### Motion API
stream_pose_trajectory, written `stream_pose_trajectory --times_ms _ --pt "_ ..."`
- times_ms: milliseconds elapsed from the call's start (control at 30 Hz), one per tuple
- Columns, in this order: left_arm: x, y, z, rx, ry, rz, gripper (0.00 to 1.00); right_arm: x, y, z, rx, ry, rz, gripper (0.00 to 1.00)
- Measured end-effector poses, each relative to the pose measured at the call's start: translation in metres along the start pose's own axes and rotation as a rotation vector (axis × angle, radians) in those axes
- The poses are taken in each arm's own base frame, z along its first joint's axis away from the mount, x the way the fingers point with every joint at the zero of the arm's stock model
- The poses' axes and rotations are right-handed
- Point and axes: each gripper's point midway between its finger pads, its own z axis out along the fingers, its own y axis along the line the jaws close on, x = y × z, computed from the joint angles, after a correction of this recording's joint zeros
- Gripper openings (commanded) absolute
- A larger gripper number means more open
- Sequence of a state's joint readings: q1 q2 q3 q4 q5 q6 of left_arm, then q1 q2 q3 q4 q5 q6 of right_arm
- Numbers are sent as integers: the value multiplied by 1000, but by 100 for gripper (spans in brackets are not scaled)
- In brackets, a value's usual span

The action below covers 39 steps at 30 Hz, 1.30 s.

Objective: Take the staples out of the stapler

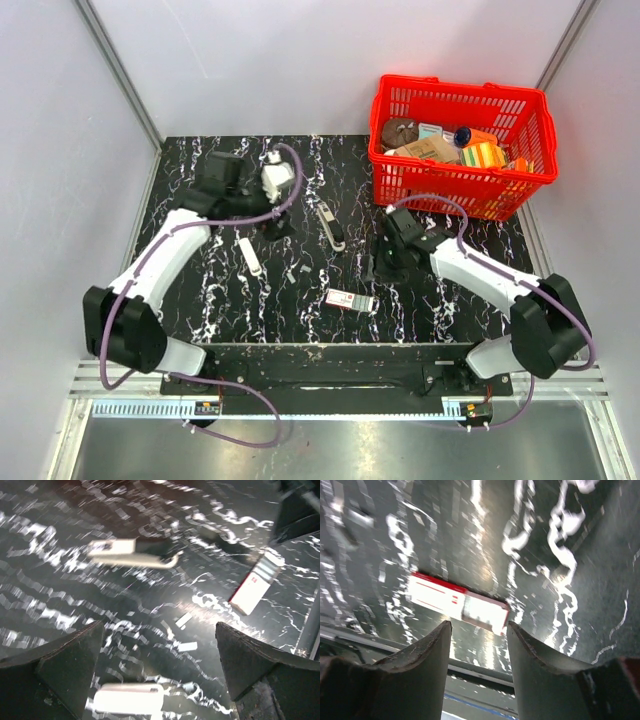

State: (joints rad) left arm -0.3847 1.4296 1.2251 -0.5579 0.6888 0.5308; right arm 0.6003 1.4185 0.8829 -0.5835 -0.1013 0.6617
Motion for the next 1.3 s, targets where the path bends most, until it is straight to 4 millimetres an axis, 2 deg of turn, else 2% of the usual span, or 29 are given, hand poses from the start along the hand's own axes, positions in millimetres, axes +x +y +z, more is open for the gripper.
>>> stream_pose_trajectory --times_ms 100,167,233,333,433,533,667,800,933,1067,1300 --pt "12 29 -33 -112 3 -78 99 -28 24 -12 -50 -69 -25 54" --pt "30 27 -40 -128 31 -84 98 -46 40 -15 -90 -114 -40 54" --pt "49 14 -34 -107 71 -60 97 -54 47 -14 -114 -142 -46 54" --pt "93 -16 -17 -24 183 12 97 -60 51 -9 -139 -172 -50 54" --pt "123 -40 -2 77 277 106 97 -57 47 2 -152 -189 -50 54" --pt "138 -42 12 137 338 219 97 -49 37 13 -141 -185 -43 54" --pt "159 -30 29 184 433 323 97 -46 29 18 -130 -206 -40 54" --pt "174 -17 44 212 504 396 97 -52 31 9 -149 -258 -44 54" --pt "182 -14 51 227 535 426 96 -61 38 3 -178 -299 -54 54" --pt "181 -13 58 234 539 437 94 -63 40 3 -186 -309 -61 54" --pt "173 -6 67 220 527 434 81 -64 40 3 -188 -312 -64 52"
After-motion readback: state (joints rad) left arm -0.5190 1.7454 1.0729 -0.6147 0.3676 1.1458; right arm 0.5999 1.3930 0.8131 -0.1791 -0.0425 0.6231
